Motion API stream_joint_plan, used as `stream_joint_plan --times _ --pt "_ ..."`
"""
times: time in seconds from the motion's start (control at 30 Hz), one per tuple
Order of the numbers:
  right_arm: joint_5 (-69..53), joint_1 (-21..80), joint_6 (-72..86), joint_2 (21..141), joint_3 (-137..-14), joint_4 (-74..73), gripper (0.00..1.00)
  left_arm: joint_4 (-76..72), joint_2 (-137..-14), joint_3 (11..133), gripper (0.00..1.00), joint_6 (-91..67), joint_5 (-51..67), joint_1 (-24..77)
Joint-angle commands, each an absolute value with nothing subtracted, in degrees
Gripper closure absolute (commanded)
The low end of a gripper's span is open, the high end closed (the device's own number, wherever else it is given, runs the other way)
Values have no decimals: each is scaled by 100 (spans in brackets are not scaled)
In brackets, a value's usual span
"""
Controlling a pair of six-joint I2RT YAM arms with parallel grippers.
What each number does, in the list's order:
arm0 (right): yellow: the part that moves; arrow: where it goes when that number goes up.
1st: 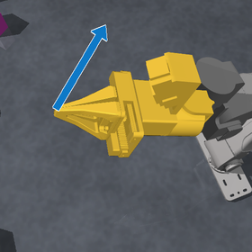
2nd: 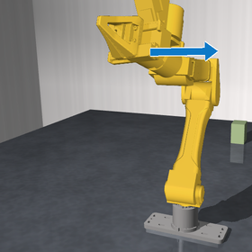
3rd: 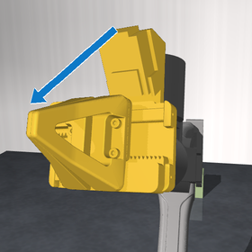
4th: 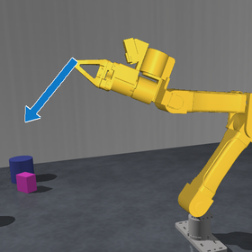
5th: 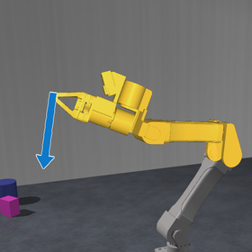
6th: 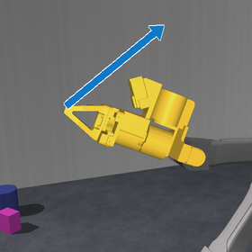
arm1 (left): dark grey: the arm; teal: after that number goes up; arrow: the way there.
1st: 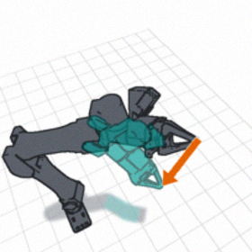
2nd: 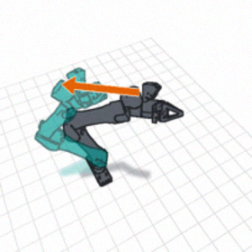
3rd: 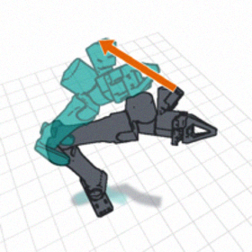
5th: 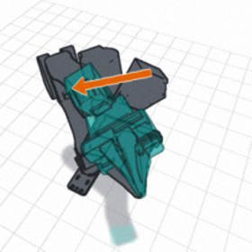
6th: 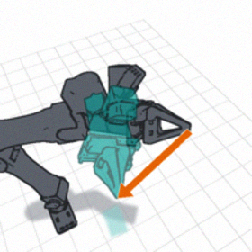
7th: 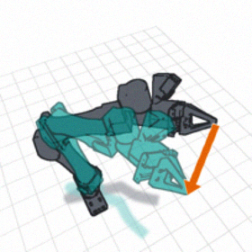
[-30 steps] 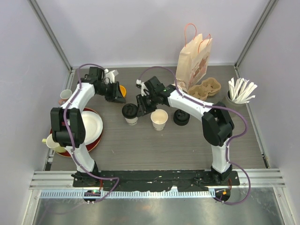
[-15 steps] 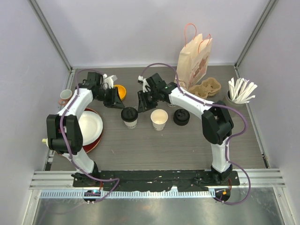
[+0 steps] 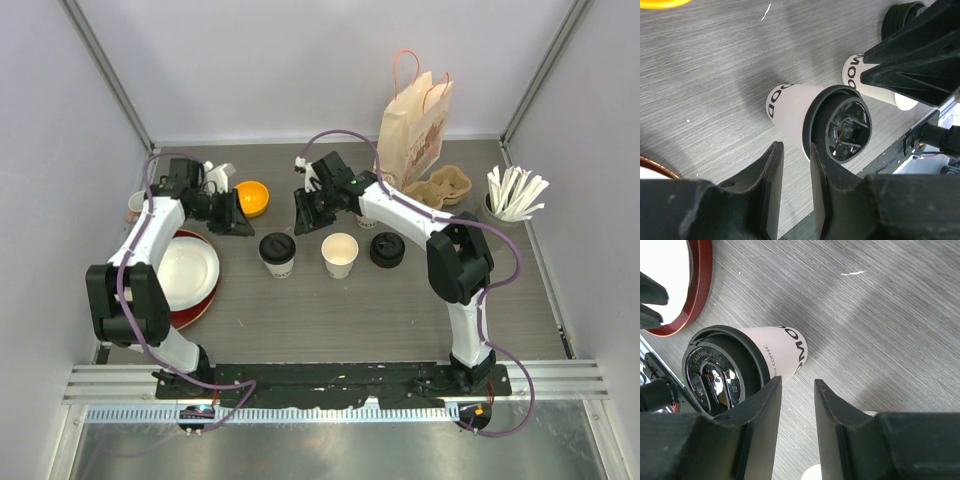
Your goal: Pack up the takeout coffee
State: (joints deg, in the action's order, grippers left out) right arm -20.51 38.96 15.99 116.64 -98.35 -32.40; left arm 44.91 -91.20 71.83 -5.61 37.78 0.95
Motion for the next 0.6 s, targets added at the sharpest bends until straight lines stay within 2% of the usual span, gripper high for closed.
stream_joint_plan --times 0.0,0.3,0.57 --pt "-2232 3920 1617 11154 -9713 -3147 62 4640 -8570 7129 66 -676 3928 35" --pt "-2470 3982 1793 10943 -9220 -2865 62 4667 -8420 6425 59 -993 4148 140" --pt "-2364 4008 1863 10723 -9141 -2821 62 4132 -8455 6197 58 -1476 4236 202"
